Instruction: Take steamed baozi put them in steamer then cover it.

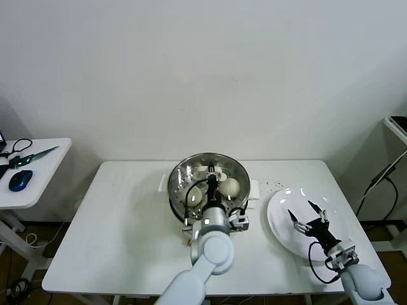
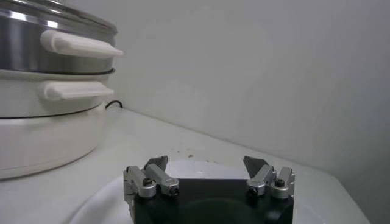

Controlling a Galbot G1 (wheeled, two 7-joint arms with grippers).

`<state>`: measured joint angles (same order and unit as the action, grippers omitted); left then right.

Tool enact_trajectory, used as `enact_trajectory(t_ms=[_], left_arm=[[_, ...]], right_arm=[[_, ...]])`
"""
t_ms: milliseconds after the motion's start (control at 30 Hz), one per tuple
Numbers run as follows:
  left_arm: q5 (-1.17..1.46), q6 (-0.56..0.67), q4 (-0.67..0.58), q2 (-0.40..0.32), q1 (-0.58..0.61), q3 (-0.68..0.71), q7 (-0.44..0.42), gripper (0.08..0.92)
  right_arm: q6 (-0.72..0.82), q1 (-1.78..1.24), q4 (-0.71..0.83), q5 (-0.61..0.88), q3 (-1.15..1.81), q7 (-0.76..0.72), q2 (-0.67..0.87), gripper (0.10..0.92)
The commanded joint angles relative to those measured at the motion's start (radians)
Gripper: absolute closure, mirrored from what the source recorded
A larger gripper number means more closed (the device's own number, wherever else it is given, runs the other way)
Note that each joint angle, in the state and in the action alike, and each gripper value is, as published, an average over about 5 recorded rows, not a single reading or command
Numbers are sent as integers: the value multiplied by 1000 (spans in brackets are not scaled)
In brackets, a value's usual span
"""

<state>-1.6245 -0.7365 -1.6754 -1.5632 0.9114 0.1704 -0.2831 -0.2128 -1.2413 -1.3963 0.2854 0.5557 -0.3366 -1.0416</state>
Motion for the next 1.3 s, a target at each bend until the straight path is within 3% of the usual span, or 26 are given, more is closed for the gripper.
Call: enact_trajectory(t_ms=[33, 833, 933, 1300], left_arm=[[-3, -49, 15, 1, -2, 1, 5, 853], [-6, -34, -20, 19, 24, 0, 2, 848], [3, -38, -50, 33, 24, 6, -9, 801], [75, -48, -219, 121, 86, 10, -35, 484]], right_arm=[[-3, -1, 1, -4, 3, -4, -5, 203], [0, 9, 0, -11, 11, -11, 4, 203], [14, 16, -2, -12, 11, -9, 7, 203], [109, 37, -35, -15, 17, 4, 16, 203]])
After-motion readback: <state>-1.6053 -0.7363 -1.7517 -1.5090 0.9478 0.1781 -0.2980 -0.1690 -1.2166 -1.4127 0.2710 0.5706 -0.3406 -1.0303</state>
